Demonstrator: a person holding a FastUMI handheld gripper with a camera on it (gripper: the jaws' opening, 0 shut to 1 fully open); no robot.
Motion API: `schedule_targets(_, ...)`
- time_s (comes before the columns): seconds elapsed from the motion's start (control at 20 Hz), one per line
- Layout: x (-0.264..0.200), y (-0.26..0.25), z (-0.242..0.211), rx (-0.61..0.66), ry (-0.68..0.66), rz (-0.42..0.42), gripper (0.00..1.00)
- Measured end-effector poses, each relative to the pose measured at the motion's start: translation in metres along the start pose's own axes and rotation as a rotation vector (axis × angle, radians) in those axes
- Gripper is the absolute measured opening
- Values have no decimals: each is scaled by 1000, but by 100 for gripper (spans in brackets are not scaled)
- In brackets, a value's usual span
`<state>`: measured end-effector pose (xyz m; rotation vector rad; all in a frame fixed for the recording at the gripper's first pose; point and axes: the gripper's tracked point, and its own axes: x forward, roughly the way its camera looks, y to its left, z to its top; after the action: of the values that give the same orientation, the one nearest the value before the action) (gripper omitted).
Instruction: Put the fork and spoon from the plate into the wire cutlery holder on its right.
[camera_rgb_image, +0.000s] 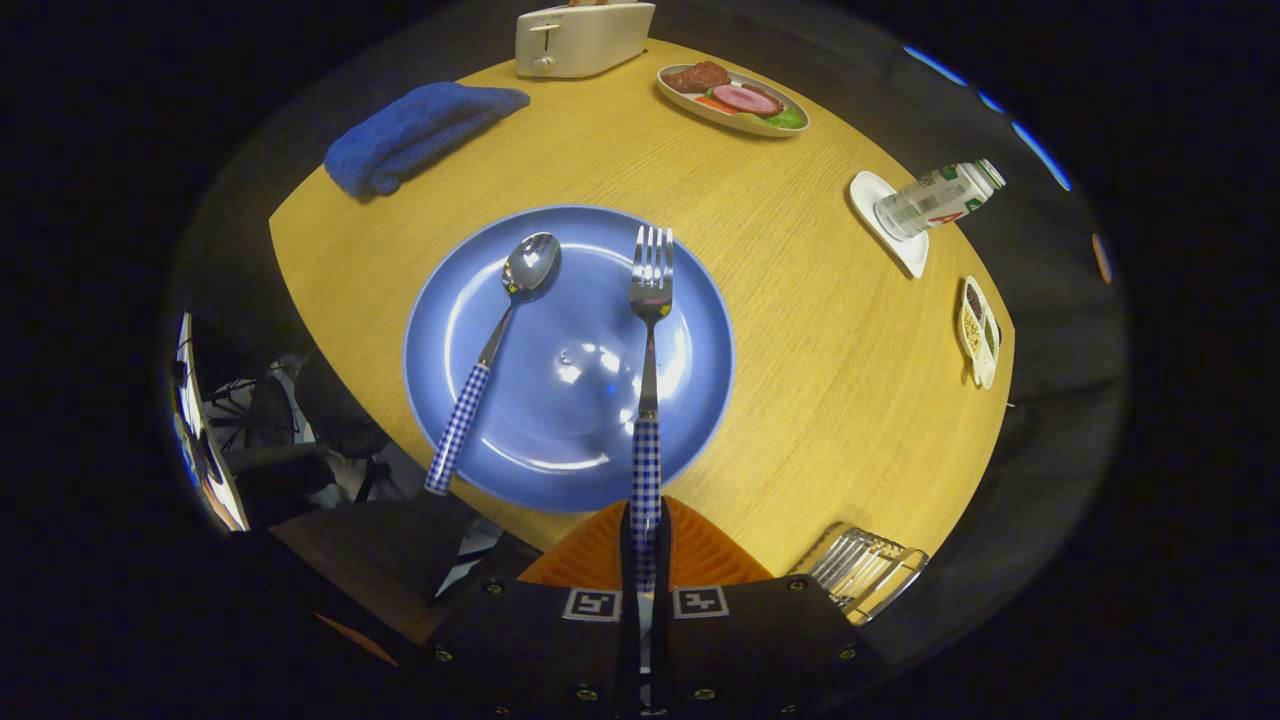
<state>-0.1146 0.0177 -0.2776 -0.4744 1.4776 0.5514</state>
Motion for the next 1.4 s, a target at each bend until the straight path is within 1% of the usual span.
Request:
schedule_targets(0.3, -46, -56, -61, 94, 49, -98, 5)
schedule_targets(0.55, -71, -86, -118, 187, 89, -141, 5)
schedule_targets(0.7, -84, -104, -150, 210, 126, -159, 5)
schedule_targets(1.0, -92, -131, -194, 187, 199, -170, 4)
schedule_targets(1.15, -91, -143, -209, 187, 231, -176, 5)
schedule_targets(1.4, -91, -157, -232, 106, 355, -174, 5)
